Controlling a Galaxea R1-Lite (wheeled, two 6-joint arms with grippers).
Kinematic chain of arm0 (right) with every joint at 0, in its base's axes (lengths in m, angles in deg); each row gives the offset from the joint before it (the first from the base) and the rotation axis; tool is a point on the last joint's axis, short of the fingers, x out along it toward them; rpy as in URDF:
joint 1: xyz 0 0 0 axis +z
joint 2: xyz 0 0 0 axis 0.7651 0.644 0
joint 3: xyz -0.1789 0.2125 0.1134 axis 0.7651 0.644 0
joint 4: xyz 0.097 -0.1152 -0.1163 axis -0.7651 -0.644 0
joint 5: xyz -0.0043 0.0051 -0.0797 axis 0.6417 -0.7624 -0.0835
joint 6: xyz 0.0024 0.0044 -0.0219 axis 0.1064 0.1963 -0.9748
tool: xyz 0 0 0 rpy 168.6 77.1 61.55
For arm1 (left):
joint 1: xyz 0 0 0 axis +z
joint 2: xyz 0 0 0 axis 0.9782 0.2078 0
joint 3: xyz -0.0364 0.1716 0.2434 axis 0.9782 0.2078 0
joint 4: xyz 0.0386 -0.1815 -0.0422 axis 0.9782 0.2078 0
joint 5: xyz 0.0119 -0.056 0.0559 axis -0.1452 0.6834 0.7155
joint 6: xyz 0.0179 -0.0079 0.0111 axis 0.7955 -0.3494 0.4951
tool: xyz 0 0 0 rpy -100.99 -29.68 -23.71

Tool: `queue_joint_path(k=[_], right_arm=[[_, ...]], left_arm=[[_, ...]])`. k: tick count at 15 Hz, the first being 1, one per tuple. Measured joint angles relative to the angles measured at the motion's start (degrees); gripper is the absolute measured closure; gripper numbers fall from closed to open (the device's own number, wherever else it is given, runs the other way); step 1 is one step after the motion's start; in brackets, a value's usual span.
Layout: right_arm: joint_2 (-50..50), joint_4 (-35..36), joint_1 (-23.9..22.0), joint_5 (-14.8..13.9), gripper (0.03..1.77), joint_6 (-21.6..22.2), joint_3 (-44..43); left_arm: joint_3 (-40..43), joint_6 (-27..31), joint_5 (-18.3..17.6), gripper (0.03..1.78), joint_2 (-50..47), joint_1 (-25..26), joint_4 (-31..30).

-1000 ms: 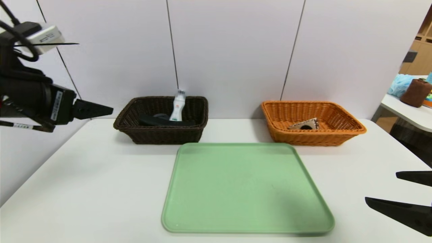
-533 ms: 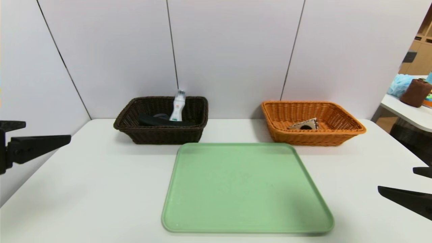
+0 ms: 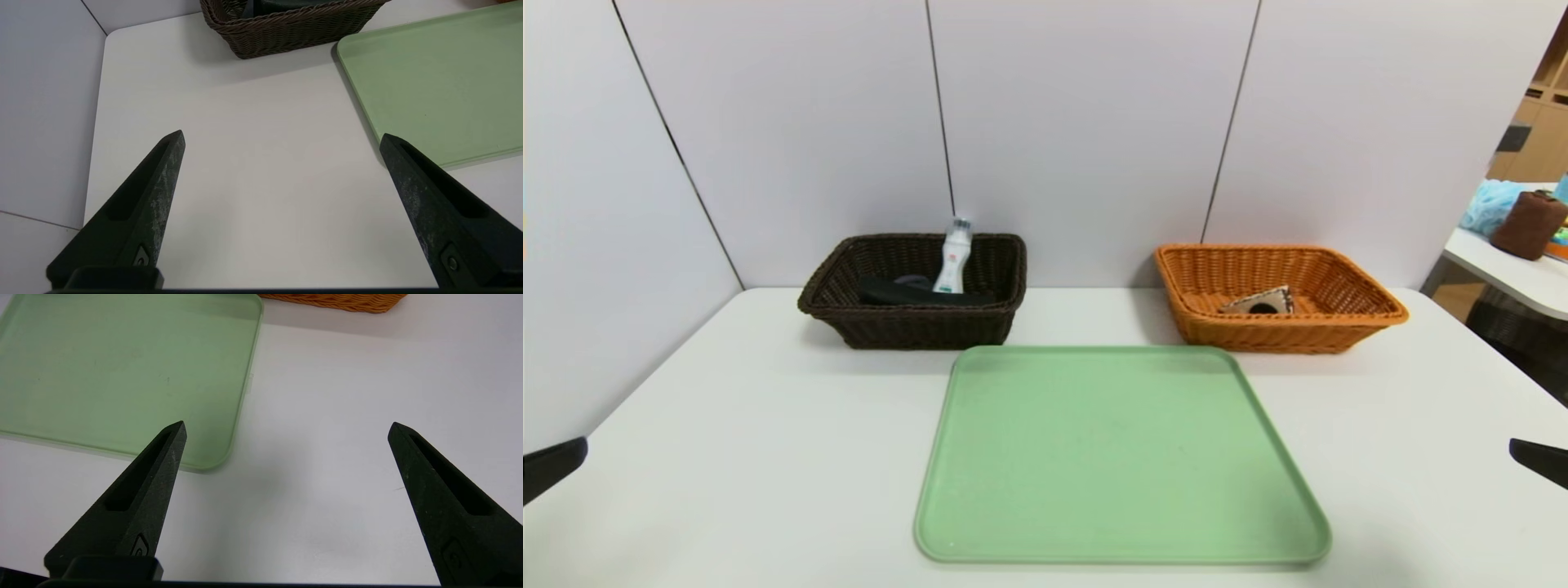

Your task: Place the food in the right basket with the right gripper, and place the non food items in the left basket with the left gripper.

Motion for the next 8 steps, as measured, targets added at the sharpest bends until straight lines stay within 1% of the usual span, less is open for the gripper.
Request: queue_joint_path(k=[2, 5, 7, 8], right_arm=[[-2.22, -0.02, -0.33, 0.35, 0.10, 0.23, 2.01], [-5.62, -0.11, -0.91, 0.99, 0.10, 0.32, 4.16], [-7.33, -0.20, -3.06, 1.71, 0.10, 0.41, 4.55], [-8.45, -0.37, -4.22, 2.69, 0.10, 0.57, 4.74]], left_arm=[[1.60, 0.00, 0.05, 0.12, -3.69, 1.40, 1.87], [5.88, 0.05, -0.54, 0.12, -9.92, 3.41, 2.47], [9.23, -0.22, -0.91, 0.12, -13.45, 3.78, 2.32], [10.58, -0.85, -0.98, 0.12, -14.99, 3.85, 2.19]])
